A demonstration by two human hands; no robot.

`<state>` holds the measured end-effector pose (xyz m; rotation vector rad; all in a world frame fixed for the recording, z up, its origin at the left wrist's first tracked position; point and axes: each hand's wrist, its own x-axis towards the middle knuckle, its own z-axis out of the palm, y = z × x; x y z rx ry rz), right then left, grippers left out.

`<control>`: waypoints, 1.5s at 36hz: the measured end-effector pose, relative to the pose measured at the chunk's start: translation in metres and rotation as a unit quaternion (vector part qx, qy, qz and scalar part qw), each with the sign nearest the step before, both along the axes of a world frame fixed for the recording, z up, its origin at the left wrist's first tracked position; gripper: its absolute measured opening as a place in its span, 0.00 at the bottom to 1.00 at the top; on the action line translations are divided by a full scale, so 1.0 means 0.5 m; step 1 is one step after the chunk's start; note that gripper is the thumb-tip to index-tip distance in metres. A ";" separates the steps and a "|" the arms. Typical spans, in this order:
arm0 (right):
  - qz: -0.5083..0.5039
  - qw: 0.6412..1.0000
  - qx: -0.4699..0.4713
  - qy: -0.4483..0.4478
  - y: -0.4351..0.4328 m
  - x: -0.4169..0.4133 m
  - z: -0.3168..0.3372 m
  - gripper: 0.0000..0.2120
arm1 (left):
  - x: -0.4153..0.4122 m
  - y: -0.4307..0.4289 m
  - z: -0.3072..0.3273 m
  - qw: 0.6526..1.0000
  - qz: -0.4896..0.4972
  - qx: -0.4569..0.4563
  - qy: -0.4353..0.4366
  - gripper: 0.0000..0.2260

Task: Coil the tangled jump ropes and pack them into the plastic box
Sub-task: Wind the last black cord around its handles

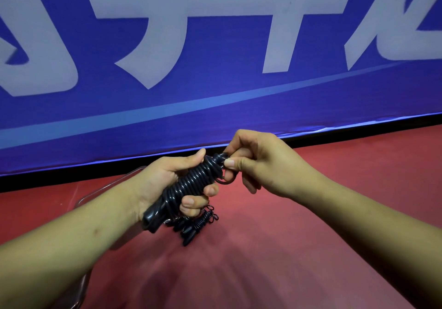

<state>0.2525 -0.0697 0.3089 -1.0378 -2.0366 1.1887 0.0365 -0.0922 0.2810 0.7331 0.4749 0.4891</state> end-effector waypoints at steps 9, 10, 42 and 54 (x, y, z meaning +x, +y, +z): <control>-0.094 0.989 -0.035 0.105 -0.007 -0.026 -0.031 0.08 | 0.039 -0.013 0.001 0.991 0.118 0.036 0.052 0.21; -0.101 0.987 -0.040 0.121 -0.007 -0.028 -0.034 0.08 | 0.042 -0.014 0.003 0.990 0.128 0.041 0.052 0.21; -0.182 0.950 -0.184 0.175 0.022 -0.053 -0.047 0.10 | 0.010 -0.012 -0.019 0.924 0.207 0.176 0.268 0.21; -0.205 0.896 -0.325 0.221 0.052 -0.142 -0.077 0.12 | -0.093 0.005 -0.054 0.918 0.270 0.079 0.278 0.16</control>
